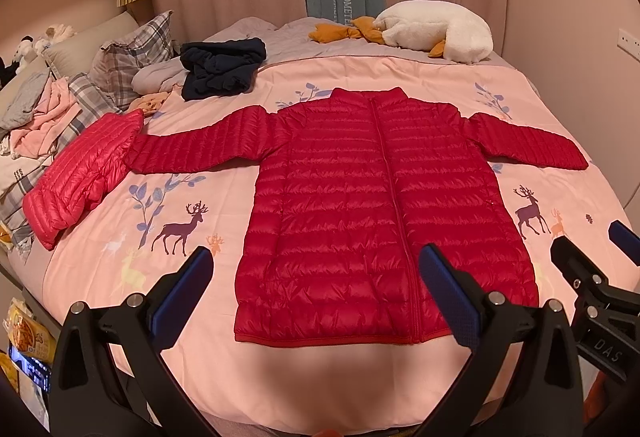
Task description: Fold large clothes
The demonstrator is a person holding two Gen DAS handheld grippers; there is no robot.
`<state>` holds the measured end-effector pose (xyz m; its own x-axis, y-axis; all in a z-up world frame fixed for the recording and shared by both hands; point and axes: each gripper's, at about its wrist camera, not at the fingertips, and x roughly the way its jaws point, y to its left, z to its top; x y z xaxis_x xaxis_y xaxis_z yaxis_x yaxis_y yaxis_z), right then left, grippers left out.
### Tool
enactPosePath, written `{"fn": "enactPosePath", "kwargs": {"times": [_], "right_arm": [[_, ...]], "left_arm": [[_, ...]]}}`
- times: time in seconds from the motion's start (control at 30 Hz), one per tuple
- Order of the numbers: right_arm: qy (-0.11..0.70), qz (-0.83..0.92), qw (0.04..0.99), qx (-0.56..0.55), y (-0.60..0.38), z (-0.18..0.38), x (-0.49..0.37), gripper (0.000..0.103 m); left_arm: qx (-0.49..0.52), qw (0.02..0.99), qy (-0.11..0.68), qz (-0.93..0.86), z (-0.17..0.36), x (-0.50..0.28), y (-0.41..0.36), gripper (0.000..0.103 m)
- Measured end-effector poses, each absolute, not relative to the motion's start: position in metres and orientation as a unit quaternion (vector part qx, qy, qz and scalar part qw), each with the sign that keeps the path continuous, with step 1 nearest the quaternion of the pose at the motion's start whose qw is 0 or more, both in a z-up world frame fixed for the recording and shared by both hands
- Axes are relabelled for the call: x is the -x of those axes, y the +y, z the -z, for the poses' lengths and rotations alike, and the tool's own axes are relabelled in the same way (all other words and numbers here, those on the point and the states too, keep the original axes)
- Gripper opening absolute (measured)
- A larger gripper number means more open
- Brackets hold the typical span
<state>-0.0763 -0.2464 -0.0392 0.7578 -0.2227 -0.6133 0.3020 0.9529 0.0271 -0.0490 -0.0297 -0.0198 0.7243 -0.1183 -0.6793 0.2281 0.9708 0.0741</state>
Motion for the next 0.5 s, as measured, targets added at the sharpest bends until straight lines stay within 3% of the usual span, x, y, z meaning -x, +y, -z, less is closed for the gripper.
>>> {"fn": "enactPosePath", "kwargs": {"times": [0.2, 0.5], "right_arm": [[0.312, 0.124, 0.939, -0.075, -0.247, 0.042, 0.078, 0.101], [0.230, 0.021, 0.959, -0.162, -0.253, 0.054, 0.071, 0.101]], "left_arm": [[-0.064, 0.925, 0.361, 0.103, 0.022, 0.047, -0.029, 0.102], [0.038, 0.925, 0.362, 0.112, 0.040, 0.007, 0.007, 0.102]]}}
